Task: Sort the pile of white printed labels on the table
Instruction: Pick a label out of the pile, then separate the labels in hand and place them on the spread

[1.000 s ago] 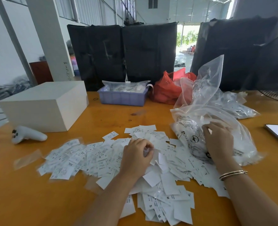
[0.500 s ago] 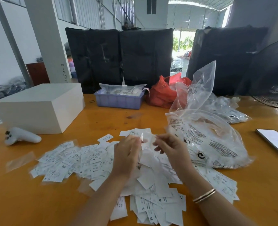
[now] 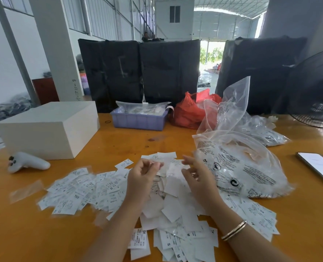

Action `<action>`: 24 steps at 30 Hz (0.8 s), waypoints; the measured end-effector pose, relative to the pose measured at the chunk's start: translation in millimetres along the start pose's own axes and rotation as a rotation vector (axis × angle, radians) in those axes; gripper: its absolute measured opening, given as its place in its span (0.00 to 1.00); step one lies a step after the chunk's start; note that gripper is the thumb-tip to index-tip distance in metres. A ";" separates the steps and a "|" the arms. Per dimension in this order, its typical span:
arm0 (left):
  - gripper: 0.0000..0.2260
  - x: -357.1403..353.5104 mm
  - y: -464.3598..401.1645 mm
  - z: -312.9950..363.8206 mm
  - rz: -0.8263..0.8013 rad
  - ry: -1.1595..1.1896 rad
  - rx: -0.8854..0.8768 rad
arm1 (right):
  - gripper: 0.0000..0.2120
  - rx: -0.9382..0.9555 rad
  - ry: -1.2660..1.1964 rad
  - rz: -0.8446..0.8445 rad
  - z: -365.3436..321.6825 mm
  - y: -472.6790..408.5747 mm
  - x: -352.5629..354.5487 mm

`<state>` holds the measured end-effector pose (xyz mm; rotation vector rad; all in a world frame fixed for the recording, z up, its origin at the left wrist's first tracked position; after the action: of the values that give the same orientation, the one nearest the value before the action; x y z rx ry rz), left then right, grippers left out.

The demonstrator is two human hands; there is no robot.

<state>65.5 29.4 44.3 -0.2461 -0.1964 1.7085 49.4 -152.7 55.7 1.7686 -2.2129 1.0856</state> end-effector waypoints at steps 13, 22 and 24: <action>0.04 1.0 0.6 -3.6 0.008 0.089 0.018 | 0.04 -0.168 -0.109 -0.043 15.0 0.3 -4.7; 0.06 -1.5 4.3 7.4 0.006 0.065 -0.055 | 0.10 -0.152 -0.549 0.129 14.9 2.0 9.3; 0.05 -0.8 4.1 3.5 0.032 0.131 0.007 | 0.13 -0.138 -0.520 0.147 13.9 2.2 11.2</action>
<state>60.8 28.1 46.6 -0.3569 -0.0901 1.7181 48.5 -169.8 49.9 2.0276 -2.6623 0.5059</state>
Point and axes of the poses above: each hand's wrist, its own y-axis away from the middle knuckle, its own x-axis out of the back of the hand, z = x × y, the point moved 8 cm from there along -y, towards the middle knuckle, and after that the axes turned 6 degrees about y, right-handed, at the moved point
